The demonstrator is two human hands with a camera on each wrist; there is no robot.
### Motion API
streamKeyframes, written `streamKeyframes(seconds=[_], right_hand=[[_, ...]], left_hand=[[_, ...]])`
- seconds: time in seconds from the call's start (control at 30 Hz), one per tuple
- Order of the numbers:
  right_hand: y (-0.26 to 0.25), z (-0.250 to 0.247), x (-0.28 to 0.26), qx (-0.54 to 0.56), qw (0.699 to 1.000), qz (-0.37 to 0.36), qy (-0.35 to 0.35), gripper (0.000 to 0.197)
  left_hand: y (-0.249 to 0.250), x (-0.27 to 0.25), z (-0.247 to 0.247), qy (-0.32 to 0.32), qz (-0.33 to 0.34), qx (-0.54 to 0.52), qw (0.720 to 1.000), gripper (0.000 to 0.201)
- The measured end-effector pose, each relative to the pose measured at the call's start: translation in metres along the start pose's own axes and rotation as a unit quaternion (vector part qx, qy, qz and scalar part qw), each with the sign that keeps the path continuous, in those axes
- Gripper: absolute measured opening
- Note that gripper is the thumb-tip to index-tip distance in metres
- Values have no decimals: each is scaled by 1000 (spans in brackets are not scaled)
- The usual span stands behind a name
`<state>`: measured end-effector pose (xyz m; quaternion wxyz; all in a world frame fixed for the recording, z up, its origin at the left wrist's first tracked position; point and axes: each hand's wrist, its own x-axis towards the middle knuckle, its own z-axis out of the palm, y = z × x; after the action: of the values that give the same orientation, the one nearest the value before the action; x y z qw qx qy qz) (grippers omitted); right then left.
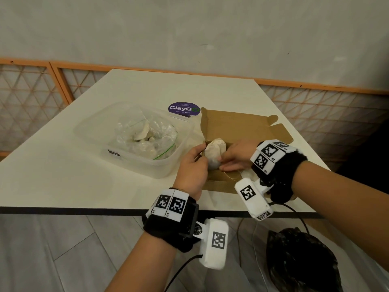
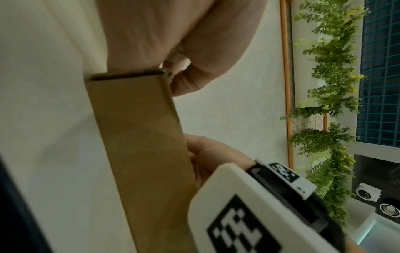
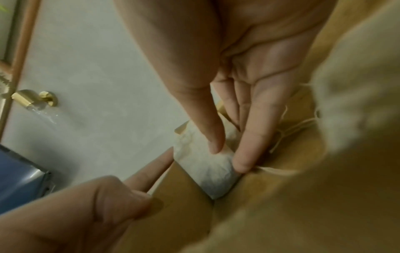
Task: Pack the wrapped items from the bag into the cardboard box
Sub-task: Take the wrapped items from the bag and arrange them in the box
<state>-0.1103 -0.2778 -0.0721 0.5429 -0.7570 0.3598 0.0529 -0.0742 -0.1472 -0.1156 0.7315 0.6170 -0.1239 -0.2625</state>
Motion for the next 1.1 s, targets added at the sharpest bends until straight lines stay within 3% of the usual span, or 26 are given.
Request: streamKeyframes(seconds=[0.2, 0.37, 0.7, 1.1], right_hand=[[4, 11, 3, 60, 997, -12, 41, 17], [4, 9, -4, 114, 992, 59, 8, 20], [14, 20, -12, 42, 995, -55, 66, 15], [13, 18, -11, 85, 993, -30, 81, 7]], left_hand=[[-2, 0, -1, -2, -1, -6, 1000, 36], [0, -2, -1, -4, 10, -5, 1000, 39], [0, -5, -2, -6, 17, 12, 1000, 38], [3, -8, 0, 3, 24, 7, 1000, 33]])
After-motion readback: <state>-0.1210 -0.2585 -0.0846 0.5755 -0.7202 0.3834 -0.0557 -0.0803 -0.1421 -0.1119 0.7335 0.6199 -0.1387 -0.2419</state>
